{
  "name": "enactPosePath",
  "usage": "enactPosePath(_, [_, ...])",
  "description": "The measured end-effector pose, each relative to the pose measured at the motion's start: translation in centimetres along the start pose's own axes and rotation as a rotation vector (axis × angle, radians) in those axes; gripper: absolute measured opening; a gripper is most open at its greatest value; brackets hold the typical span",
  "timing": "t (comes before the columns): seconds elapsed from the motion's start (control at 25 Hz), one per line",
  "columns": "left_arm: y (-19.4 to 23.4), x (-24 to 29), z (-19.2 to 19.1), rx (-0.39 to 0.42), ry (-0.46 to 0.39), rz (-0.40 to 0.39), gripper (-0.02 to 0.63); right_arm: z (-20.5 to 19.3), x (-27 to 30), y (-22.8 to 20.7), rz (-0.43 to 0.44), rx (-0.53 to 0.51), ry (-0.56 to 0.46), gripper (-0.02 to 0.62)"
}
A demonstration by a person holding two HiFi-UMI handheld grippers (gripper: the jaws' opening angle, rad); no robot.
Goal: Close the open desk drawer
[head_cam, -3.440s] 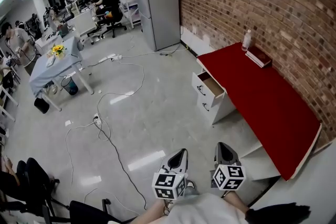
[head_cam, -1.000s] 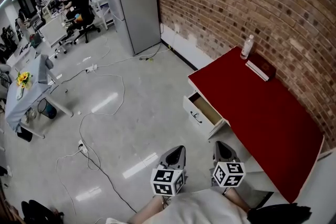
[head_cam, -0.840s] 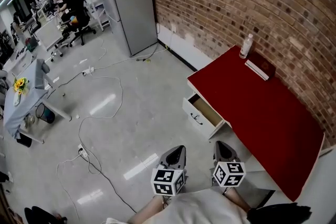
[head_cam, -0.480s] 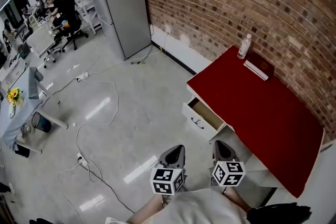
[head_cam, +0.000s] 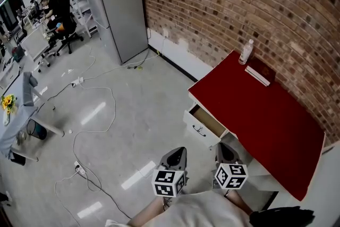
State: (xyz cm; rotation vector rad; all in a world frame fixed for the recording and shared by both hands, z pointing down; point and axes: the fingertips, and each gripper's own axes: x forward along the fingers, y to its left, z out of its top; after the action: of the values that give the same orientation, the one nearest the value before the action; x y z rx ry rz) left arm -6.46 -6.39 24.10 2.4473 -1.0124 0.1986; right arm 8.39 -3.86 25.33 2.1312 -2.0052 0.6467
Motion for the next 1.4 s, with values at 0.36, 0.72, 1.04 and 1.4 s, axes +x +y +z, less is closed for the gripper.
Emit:
enactPosePath(0.36, [0.6,1.5,-1.0,-0.023,0.034,0.007,0.009,-0.4,0.4,-1.1,-0.018,0.006,0.024,-0.002])
enactPosePath(0.72, [0.5,4.8,-2.8,-0.04,0.089,0.054,0.009,-2.1,3.1,-3.3,0.038,0.006,0.093,-0.002])
enactPosePath(1.04, [2.3,8.7,-6.9,-0.054,0.155,0.102,0.009,-5.8,6.7,-4.9,0.071,0.062,0.122,-0.002])
enactPosePath(1.4, [5.8,13.7,-15.5,-0.113,0.211,0.149,0.009,-13.3,11.1,-8.2,0.072,0.112,0.166,-0.002])
